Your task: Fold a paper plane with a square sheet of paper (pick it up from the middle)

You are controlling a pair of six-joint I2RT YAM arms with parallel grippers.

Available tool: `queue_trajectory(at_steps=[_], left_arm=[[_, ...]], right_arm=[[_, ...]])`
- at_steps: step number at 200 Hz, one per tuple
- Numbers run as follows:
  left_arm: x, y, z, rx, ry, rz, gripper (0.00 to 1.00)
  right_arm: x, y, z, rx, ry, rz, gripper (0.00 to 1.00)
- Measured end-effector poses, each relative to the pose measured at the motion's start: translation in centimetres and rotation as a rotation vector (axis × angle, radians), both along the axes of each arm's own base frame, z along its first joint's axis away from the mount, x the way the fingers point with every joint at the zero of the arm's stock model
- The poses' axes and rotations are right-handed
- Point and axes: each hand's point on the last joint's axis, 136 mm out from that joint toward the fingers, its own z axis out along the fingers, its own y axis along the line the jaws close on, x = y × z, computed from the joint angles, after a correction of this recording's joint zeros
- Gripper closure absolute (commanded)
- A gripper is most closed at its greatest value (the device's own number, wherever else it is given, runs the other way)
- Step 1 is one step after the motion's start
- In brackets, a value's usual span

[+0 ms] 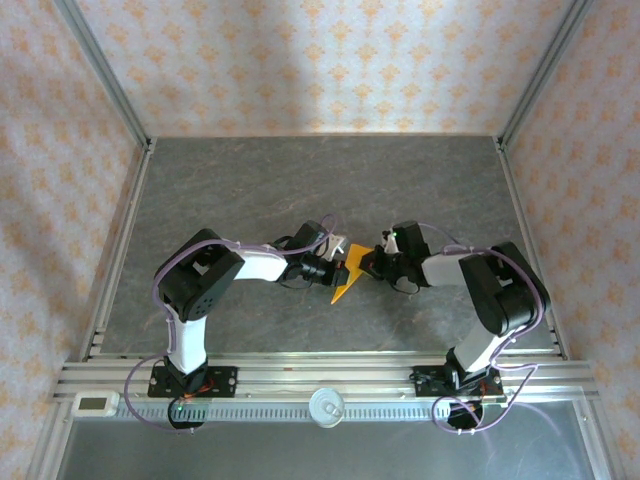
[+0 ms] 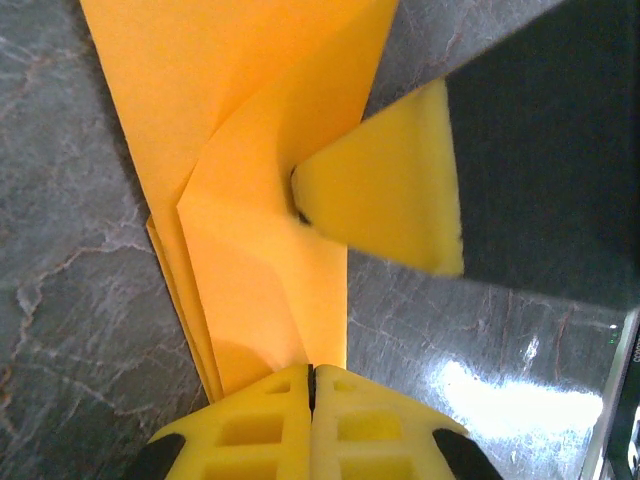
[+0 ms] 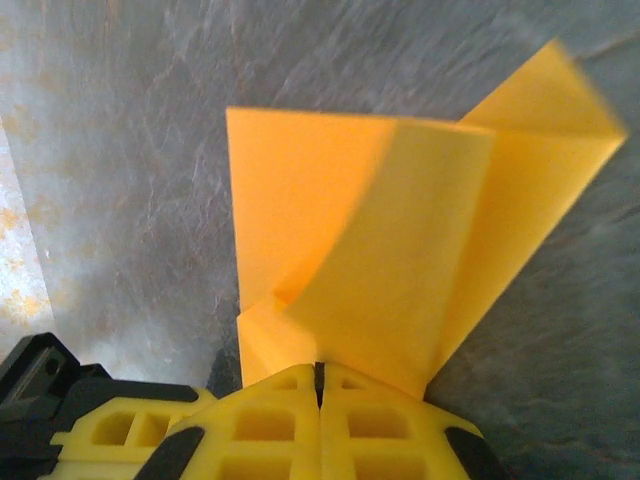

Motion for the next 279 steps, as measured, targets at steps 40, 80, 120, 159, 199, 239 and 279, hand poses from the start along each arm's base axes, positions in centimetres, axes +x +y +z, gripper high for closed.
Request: queue_trajectory(at_steps=[40, 80, 120, 159, 199, 239, 279], left_arm=[[0.0, 0.0, 0.0, 0.000, 0.000, 0.000, 1.00], [0.0, 0.0, -0.1, 0.000, 0.001, 0.001, 1.00], [0.0, 0.0, -0.1, 0.001, 0.002, 0.001, 1.00], [0.0, 0.1, -0.1, 0.001, 0.002, 0.001, 1.00], [0.0, 0.1, -0.1, 0.000, 0.001, 0.001, 1.00], [0.0, 0.0, -0.1, 0.000, 0.002, 0.001, 1.00], [0.0, 0.0, -0.1, 0.000, 0.001, 0.000, 1.00]], right_arm=[[1.8, -2.1, 0.1, -0.007, 0.001, -0.066, 1.00], [2.8, -3.2, 0.0, -0.002, 0.013, -0.093, 1.00], [4.4, -4.7, 0.1, -0.015, 0.011, -0.139, 1.00], [5.7, -6.3, 0.3, -0.058, -0.007, -0.193, 1.00], [6.2, -6.0, 4.1, -0.020, -0.108, -0.198, 1.00], [4.2, -2.3, 4.3, 0.031, -0.124, -0.089, 1.00], [2.2, -1.9, 0.0, 0.001, 0.004, -0.050, 1.00]])
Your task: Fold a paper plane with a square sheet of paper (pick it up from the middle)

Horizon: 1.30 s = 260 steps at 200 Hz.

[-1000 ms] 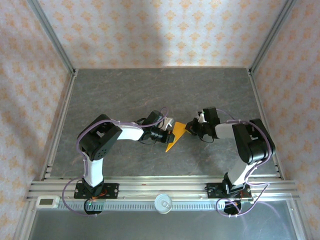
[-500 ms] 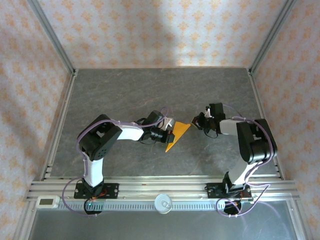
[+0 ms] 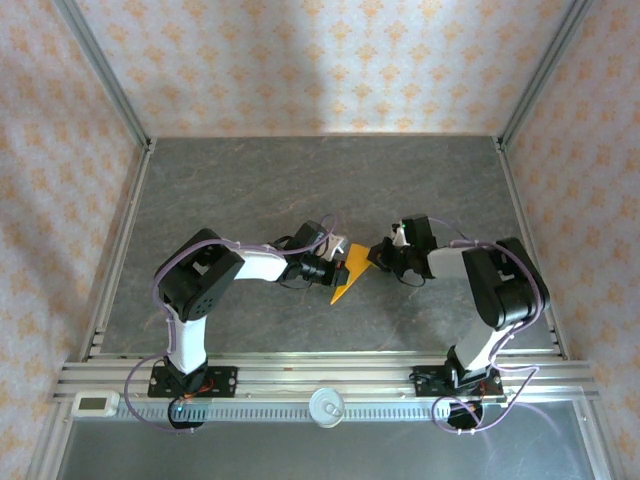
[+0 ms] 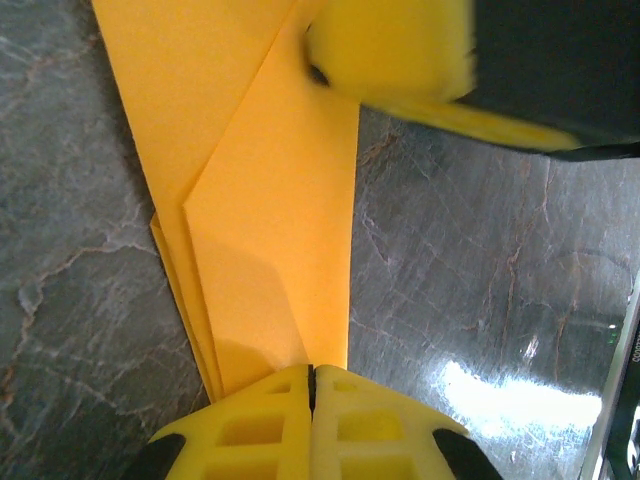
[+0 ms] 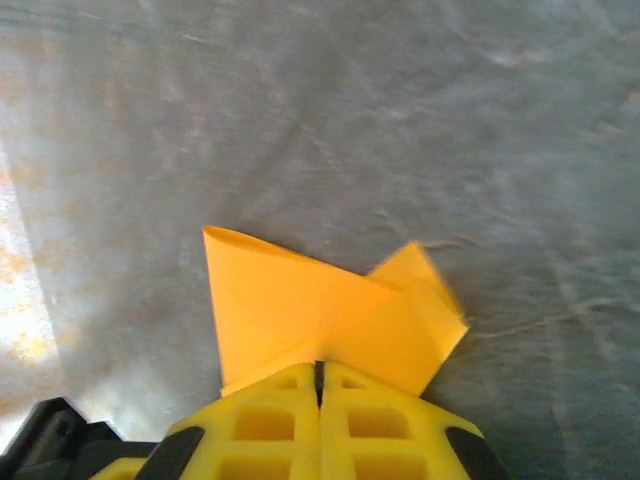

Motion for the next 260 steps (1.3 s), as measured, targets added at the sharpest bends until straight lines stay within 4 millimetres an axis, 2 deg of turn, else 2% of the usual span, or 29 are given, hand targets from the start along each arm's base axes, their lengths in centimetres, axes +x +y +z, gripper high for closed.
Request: queue_trajectory(at_steps=[42, 83, 115, 129, 148, 165, 178, 218, 237, 260], left_arm=[[0.0, 0.0, 0.0, 0.000, 0.001, 0.001, 1.00], [-0.1, 0.1, 0.0, -0.007, -0.004, 0.000, 1.00], [-0.1, 0.1, 0.1, -0.019, -0.012, 0.006, 1.00], [-0.1, 0.3, 0.2, -0.023, -0.009, 0.019, 1.00], [-0.4, 1.0, 0.4, -0.019, 0.009, 0.048, 1.00], [-0.7, 2.0, 0.4, -0.009, 0.033, 0.083, 1.00], [-0.9, 2.5, 0.5, 0.001, 0.040, 0.103, 1.00], [-1.5, 3.5, 1.0, 0.017, 0.066, 0.151, 0.99], [-1.6, 3.6, 1.9, 0.003, 0.056, 0.156, 0.94], [-1.2, 3.8, 3.7, -0.015, 0.014, 0.175, 0.84]], right_arm=[[0.5, -0.7, 0.0, 0.026, 0.016, -0.003, 1.00], [2.8, -3.1, 0.2, 0.008, 0.002, -0.077, 1.00], [3.4, -4.1, 0.3, -0.018, -0.006, -0.115, 1.00], [3.5, -4.5, 1.3, -0.028, -0.031, -0.130, 1.00], [3.4, -4.8, 3.8, -0.021, -0.095, -0.154, 0.97], [2.8, -4.6, 5.9, 0.002, -0.153, -0.169, 0.93], [1.8, -4.2, 6.3, 0.013, -0.163, -0.167, 0.93], [-2.2, -2.3, 3.9, 0.009, -0.075, -0.139, 0.86], [-3.5, -2.0, 3.2, 0.005, -0.048, -0.141, 0.80], [-4.1, -1.7, 3.2, 0.004, -0.044, -0.150, 0.75]])
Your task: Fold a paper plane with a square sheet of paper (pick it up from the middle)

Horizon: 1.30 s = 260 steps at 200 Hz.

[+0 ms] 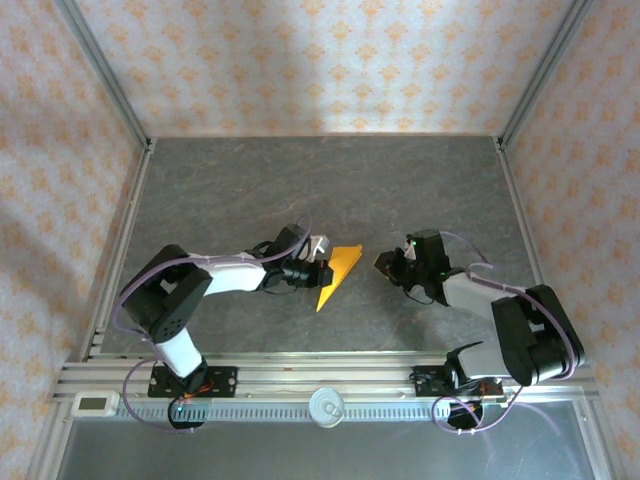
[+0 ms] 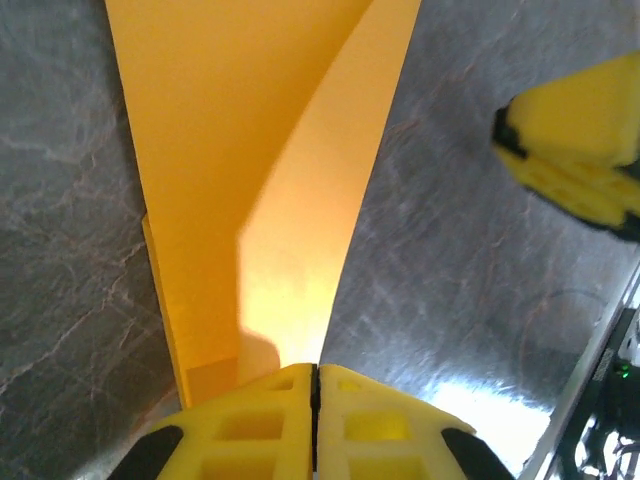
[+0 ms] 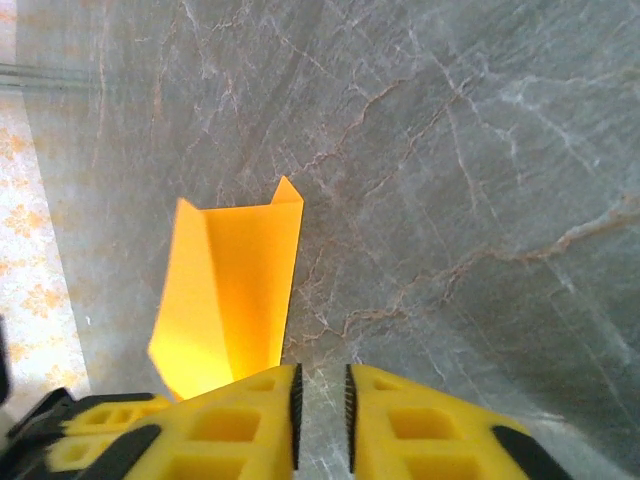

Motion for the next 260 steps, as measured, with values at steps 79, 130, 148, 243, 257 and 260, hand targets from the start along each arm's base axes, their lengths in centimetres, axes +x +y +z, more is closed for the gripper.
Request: queue_trajectory(at_steps=[79, 130, 148, 243, 257, 260], left_arm=[[4.5, 2.6, 0.8, 0.007, -0.026, 0.143, 0.78], [4.1, 2.0, -2.0, 0.010, 0.066, 0.116, 0.74], [3.6, 1.8, -2.5, 0.000, 0.096, 0.096, 0.73], [3.4, 0.2, -2.1, -0.087, 0.132, 0.029, 0.77], [3.3, 0.0, -1.9, -0.100, 0.131, 0.017, 0.84], [3.3, -0.1, -1.8, -0.103, 0.129, 0.013, 0.85]], right_arm=[[-0.7, 2.0, -0.1, -0.005, -0.001, 0.022, 0.72], [-1.0, 2.9, -1.1, -0.021, 0.025, 0.042, 0.72], [-1.1, 3.2, -1.4, -0.024, 0.033, 0.049, 0.72], [-1.3, 3.5, -2.3, -0.039, 0.055, 0.056, 0.72], [-1.3, 3.5, -2.4, -0.040, 0.058, 0.054, 0.72], [-1.3, 3.5, -2.4, -0.039, 0.059, 0.053, 0.71]])
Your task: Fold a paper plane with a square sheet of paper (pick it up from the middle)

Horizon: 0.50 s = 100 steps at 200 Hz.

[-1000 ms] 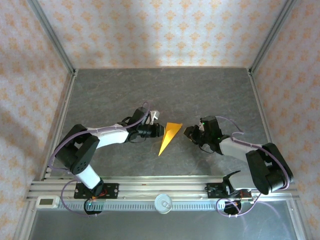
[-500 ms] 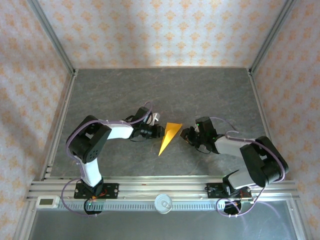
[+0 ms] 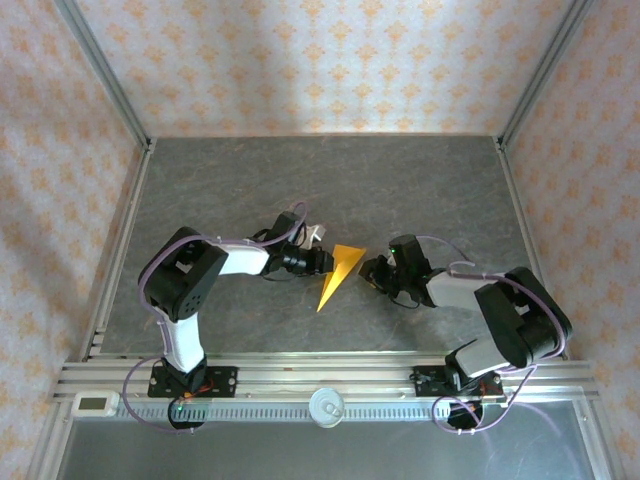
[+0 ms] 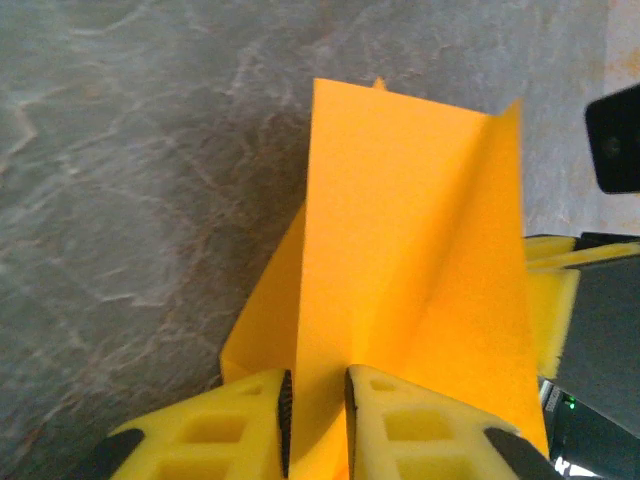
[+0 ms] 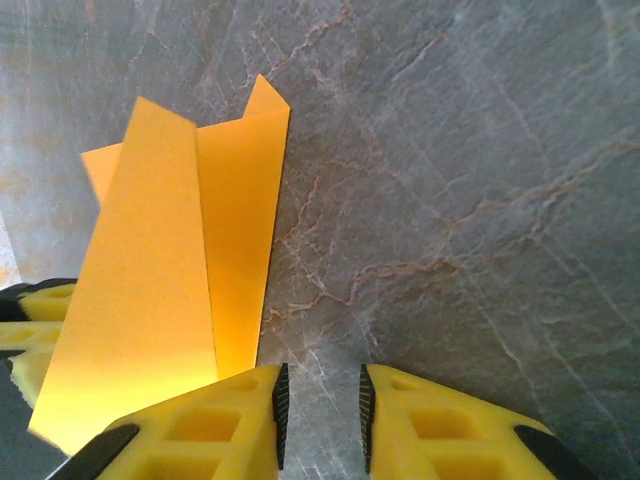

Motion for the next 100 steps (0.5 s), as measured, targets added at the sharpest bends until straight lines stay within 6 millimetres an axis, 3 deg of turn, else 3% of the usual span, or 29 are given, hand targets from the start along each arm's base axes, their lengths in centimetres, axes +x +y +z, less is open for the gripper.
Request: queue_trajectory(at_steps=[56, 100], left_arm=[[0.0, 0.4, 1.1, -0.009, -0.050, 0.015, 0.98], [1.8, 2.4, 5.2, 0.051, -0.228, 0.130, 0.99]], right_arm=[[0.3, 0.1, 1.0, 0.020, -0.018, -0.020, 0.65], [0.8, 0.7, 3.8, 0.085, -0.076, -0.036, 0.59]])
